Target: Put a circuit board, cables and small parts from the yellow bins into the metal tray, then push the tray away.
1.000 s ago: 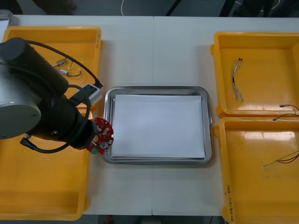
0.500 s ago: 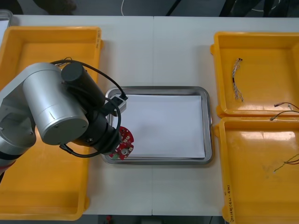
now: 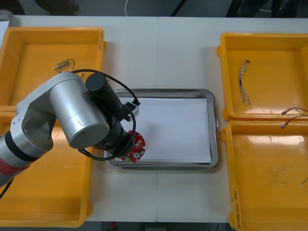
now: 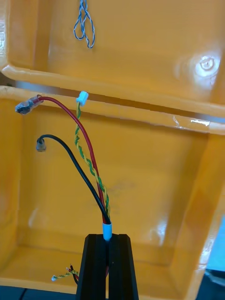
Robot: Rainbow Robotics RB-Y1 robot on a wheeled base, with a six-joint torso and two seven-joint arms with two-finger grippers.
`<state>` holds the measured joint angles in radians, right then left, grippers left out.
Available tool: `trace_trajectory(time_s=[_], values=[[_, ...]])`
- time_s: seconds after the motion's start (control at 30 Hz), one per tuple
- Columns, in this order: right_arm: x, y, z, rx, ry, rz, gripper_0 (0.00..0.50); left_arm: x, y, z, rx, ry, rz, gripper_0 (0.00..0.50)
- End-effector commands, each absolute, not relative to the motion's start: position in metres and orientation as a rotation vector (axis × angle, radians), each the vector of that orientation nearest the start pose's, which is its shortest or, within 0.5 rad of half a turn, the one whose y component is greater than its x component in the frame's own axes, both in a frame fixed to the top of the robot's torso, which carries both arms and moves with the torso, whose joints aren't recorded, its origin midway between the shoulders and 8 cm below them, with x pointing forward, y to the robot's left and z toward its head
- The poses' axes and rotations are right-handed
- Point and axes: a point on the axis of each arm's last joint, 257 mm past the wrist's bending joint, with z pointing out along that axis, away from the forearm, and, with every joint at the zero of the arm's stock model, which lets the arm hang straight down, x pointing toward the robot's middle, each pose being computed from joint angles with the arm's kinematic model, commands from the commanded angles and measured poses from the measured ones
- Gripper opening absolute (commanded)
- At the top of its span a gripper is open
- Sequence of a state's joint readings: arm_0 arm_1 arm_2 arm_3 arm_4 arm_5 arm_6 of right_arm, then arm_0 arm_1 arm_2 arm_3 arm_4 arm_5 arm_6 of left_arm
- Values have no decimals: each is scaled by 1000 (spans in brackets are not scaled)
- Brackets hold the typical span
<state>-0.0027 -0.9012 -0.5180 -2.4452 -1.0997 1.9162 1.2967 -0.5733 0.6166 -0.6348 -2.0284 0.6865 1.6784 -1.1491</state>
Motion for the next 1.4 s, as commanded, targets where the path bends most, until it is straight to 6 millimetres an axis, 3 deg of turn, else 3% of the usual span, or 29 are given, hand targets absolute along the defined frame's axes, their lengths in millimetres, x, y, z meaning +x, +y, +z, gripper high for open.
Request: trace_trajectory(time_s=[0.03, 0.37, 0.63, 1.23, 1.33, 1.37, 1.4], values=[[330, -368, -92, -425, 2511, -189, 0, 404, 95, -253, 701, 2647, -69, 2], [331, -364, -88, -621, 2468, -235, 0, 413, 89, -261, 689, 2620, -85, 2], [339, -345, -70, -725, 2393, -215, 0, 417, 88, -267, 678, 2620, -90, 3], [332, -325, -73, -857, 2347, -245, 0, 421, 94, -269, 663, 2620, -79, 6], [332, -324, -73, -869, 2342, -248, 0, 421, 94, -269, 662, 2623, -79, 168], [331, -323, -73, -877, 2338, -254, 0, 422, 93, -269, 660, 2619, -79, 353], [331, -322, -73, -880, 2336, -256, 0, 422, 93, -269, 658, 2620, -80, 414]])
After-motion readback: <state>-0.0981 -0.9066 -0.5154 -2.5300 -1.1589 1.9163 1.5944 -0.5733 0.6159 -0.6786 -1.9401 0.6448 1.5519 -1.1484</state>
